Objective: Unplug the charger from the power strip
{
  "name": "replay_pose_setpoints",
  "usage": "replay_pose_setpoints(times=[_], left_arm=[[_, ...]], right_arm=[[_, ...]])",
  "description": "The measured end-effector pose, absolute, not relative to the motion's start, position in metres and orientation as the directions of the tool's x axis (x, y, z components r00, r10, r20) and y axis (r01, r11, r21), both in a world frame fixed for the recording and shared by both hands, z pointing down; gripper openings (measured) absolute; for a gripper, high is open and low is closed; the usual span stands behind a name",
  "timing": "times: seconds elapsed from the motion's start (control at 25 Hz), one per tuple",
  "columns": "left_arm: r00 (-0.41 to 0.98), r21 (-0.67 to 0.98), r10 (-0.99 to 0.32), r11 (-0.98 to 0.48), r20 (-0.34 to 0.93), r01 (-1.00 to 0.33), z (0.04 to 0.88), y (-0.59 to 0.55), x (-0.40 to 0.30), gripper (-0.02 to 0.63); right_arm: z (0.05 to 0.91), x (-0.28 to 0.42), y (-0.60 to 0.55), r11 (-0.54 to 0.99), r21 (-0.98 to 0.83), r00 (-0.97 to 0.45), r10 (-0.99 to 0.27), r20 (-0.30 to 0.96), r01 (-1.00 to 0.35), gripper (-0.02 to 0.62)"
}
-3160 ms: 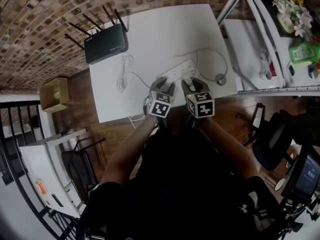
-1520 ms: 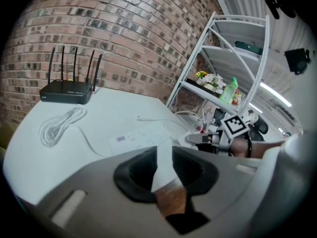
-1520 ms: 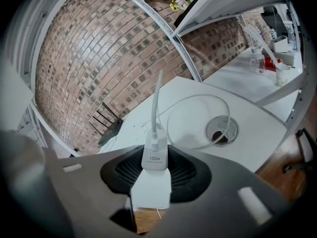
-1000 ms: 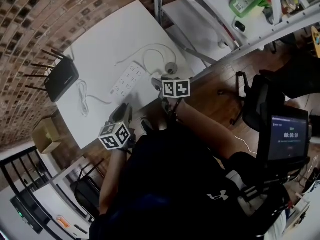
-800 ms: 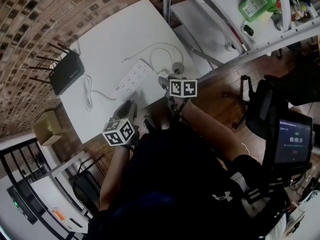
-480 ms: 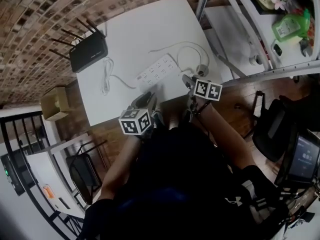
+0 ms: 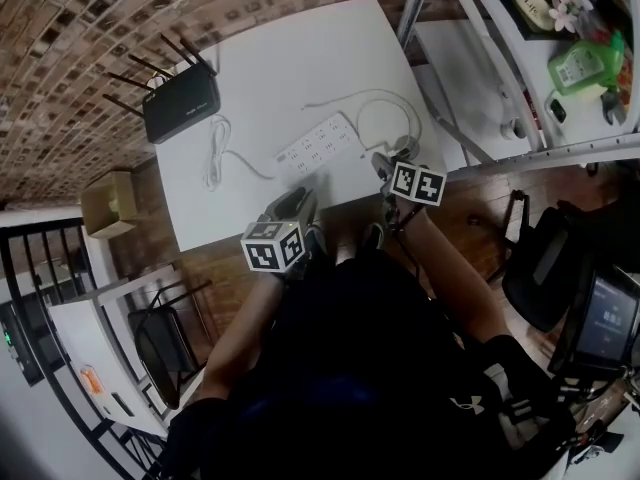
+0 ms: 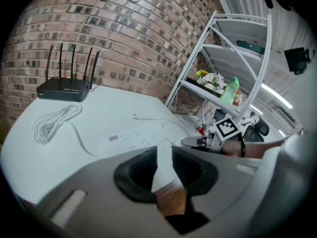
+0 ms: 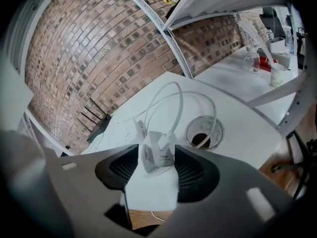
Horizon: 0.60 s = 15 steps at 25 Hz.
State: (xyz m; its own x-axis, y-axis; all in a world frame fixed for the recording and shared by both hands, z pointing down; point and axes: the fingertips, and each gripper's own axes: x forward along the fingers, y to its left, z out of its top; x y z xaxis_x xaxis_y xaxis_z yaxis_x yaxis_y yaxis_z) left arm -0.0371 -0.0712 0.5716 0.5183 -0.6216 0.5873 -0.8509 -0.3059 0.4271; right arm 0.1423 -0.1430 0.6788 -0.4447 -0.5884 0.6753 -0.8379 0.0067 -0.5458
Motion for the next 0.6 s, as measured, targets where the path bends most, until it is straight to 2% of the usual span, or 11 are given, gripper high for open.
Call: replay_pose_setpoints(times=[0.16, 0.6], left_arm=[[0.523, 0.428, -0.617, -0.311, 0.588, -0.849, 0.573, -0.073, -0.035, 0.093], [0.537, 0.43, -0.615, -0.33, 0.577, -0.84, 0.57, -0.075, -0.034, 0.092]], right_arm=[[0.68, 0.149, -0.144, -0.008, -0.525, -0.42, -0.591, 0.689, -0.851, 0.253], [0.662, 0.164, -0.14, -0.039, -0.496, -0.36, -0.639, 0.68, -0.867, 0.255]])
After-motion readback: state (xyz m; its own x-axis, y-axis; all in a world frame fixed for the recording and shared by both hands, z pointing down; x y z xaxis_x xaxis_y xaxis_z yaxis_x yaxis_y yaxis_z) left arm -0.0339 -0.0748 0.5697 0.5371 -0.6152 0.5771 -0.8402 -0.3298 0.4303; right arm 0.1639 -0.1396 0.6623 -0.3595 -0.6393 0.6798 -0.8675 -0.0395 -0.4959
